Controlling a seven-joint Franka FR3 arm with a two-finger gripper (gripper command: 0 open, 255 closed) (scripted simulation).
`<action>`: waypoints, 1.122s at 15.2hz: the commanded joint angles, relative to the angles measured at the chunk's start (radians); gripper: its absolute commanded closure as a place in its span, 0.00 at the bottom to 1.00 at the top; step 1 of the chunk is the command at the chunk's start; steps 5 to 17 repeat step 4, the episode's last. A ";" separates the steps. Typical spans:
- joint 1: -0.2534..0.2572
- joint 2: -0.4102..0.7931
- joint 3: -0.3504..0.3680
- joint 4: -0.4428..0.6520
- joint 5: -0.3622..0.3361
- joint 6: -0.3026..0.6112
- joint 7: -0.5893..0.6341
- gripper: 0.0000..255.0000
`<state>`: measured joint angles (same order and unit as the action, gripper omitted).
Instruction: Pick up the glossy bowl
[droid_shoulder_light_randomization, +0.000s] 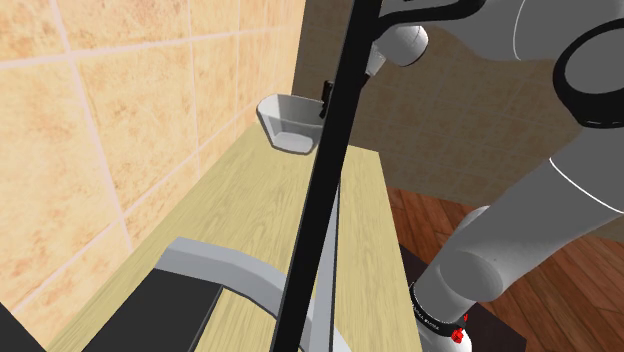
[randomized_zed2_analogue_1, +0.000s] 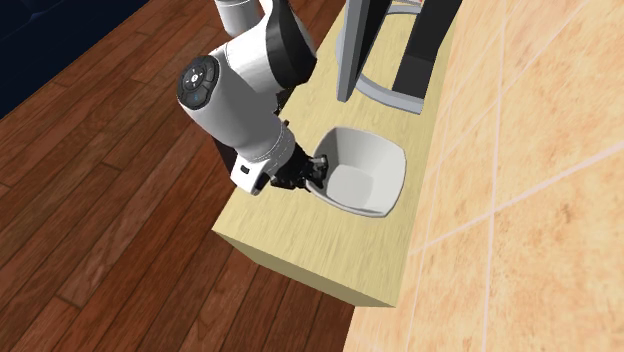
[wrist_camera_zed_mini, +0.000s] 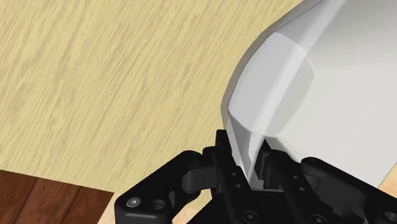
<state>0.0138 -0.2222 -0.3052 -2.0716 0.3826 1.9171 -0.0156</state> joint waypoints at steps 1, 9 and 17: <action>0.001 -0.004 0.002 0.025 -0.004 -0.025 0.014 1.00; 0.001 -0.005 0.002 0.039 -0.006 -0.039 0.020 1.00; 0.001 -0.005 0.002 0.039 -0.006 -0.039 0.020 1.00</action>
